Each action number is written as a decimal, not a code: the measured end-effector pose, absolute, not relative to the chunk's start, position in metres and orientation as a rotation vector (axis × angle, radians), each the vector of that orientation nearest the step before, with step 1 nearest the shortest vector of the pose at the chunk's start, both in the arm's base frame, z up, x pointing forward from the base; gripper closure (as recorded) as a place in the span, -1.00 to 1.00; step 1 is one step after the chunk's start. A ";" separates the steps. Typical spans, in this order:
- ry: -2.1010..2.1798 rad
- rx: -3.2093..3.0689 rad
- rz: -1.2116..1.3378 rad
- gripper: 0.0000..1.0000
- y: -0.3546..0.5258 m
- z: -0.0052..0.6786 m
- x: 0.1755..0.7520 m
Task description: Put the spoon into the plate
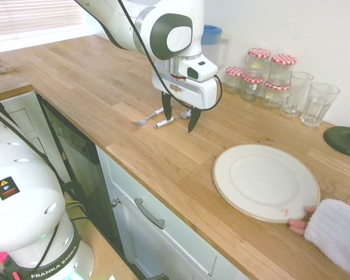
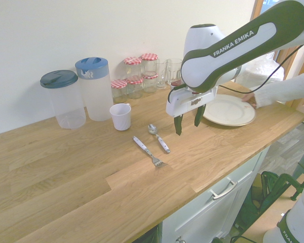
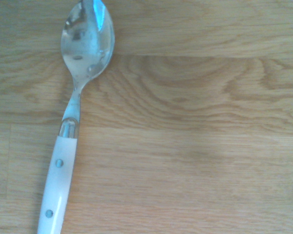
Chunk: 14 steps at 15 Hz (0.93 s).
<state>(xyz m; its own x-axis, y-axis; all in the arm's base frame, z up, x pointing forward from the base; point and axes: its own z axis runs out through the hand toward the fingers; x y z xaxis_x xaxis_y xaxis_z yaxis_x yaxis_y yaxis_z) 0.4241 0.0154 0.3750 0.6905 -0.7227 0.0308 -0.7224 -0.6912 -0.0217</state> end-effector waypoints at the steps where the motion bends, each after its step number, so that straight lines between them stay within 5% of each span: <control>1: 1.231 -2.881 -0.057 -1.00 0.015 0.375 0.424; 13: 1.433 -2.842 -0.081 -1.00 0.103 0.333 0.463; 14: 1.427 -2.836 -0.083 1.00 0.105 0.330 0.467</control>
